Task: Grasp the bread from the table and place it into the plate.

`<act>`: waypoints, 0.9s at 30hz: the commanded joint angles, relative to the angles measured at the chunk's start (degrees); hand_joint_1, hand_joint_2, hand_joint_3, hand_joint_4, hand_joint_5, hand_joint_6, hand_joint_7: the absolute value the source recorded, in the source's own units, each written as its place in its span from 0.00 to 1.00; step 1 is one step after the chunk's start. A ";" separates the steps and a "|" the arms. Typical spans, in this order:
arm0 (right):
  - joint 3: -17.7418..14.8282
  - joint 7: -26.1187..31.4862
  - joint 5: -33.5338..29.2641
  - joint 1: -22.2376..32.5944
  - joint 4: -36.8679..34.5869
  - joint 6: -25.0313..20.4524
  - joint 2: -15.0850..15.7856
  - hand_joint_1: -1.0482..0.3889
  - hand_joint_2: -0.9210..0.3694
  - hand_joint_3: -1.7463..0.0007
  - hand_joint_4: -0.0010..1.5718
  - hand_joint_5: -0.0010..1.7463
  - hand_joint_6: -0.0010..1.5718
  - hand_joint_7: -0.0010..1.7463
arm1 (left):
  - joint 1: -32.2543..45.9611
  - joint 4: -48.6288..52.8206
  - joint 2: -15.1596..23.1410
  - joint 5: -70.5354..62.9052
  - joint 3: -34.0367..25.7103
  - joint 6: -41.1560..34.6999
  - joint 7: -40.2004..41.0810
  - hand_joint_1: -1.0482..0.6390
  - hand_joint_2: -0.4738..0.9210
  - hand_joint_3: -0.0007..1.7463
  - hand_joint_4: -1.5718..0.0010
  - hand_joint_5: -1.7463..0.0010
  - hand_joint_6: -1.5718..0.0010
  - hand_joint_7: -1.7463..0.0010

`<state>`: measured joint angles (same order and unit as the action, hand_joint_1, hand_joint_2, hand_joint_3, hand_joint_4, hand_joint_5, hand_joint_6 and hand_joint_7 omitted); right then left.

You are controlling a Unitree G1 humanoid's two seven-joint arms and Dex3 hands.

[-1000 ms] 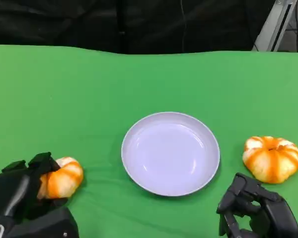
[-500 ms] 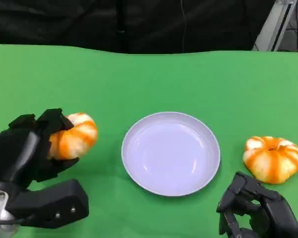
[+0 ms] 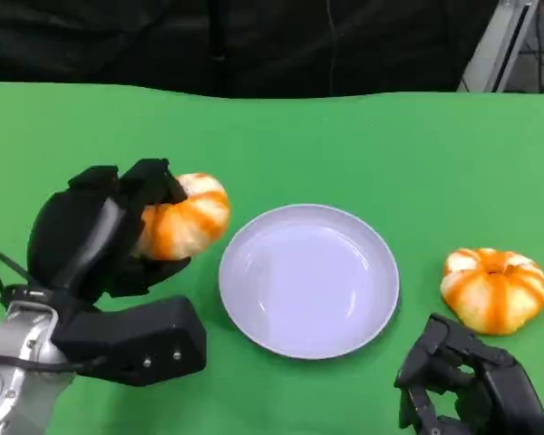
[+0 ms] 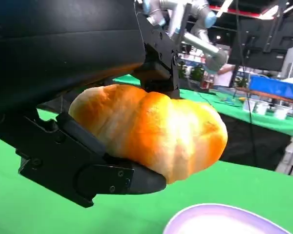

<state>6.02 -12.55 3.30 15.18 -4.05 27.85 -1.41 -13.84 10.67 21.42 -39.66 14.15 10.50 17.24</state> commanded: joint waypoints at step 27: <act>0.34 0.87 0.31 0.89 1.00 0.00 -0.12 0.64 0.24 0.37 0.52 1.00 0.49 0.88 | -17.44 21.99 -13.02 -4.97 13.07 0.76 -0.58 0.60 0.85 0.35 0.55 0.00 0.66 0.00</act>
<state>6.55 -11.87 3.14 15.84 -3.78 27.93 -1.94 -29.34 30.07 9.32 -44.58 26.49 11.05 15.74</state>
